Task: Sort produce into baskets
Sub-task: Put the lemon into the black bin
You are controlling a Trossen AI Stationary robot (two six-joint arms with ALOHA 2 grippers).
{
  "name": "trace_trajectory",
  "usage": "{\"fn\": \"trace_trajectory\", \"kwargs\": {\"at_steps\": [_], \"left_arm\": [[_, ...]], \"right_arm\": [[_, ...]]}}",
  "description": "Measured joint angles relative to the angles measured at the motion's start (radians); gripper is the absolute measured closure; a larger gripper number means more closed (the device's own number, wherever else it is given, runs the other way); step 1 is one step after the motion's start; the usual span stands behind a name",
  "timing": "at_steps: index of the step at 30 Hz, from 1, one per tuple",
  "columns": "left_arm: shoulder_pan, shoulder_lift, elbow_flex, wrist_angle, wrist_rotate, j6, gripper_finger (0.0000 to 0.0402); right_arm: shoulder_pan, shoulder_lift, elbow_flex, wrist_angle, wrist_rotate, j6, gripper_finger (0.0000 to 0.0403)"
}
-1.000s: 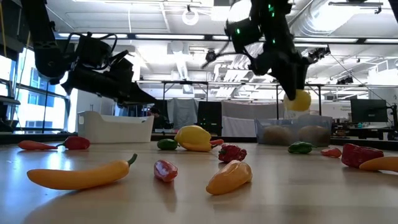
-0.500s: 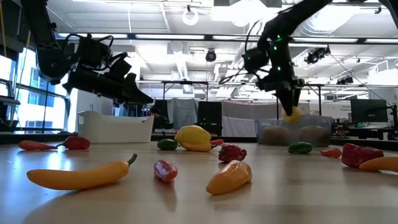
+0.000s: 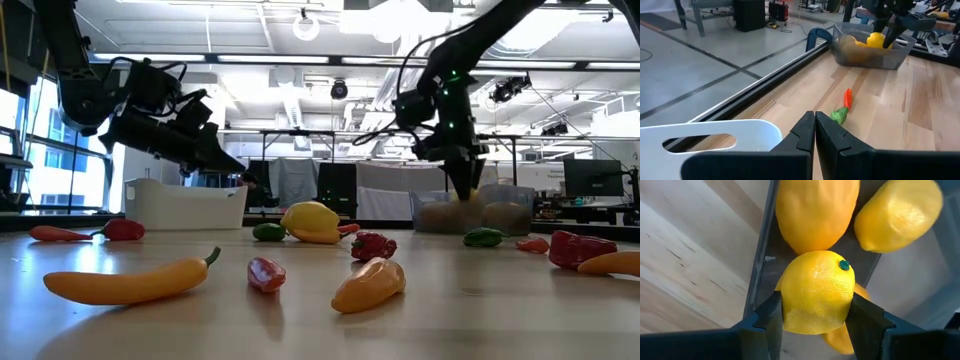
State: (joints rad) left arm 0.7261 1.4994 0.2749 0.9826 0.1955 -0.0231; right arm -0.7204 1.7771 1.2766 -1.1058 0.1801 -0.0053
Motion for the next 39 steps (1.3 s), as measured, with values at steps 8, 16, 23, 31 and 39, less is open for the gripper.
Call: {"fn": "trace_trajectory", "kwargs": {"at_steps": [8, 16, 23, 31, 39], "left_arm": [[0.0, 0.0, 0.0, 0.002, 0.002, 0.001, 0.0401], [0.0, 0.0, 0.0, 0.002, 0.004, 0.001, 0.0402], [0.0, 0.0, 0.0, 0.001, 0.004, 0.001, 0.0401], [0.0, 0.0, 0.0, 0.001, 0.004, 0.001, 0.0401], [-0.001, 0.0, 0.0, 0.001, 0.004, 0.0, 0.0402]], "right_arm": [[0.0, 0.004, -0.017, 0.012, -0.004, -0.014, 0.0244], [0.019, 0.004, -0.017, 0.012, -0.004, -0.022, 0.0191], [0.041, 0.003, -0.016, -0.001, 0.02, -0.059, 0.0138], [0.042, -0.005, 0.121, -0.153, 0.062, -0.051, 0.0136], [0.06, -0.02, 0.185, -0.099, -0.099, -0.051, 0.0191]]}}
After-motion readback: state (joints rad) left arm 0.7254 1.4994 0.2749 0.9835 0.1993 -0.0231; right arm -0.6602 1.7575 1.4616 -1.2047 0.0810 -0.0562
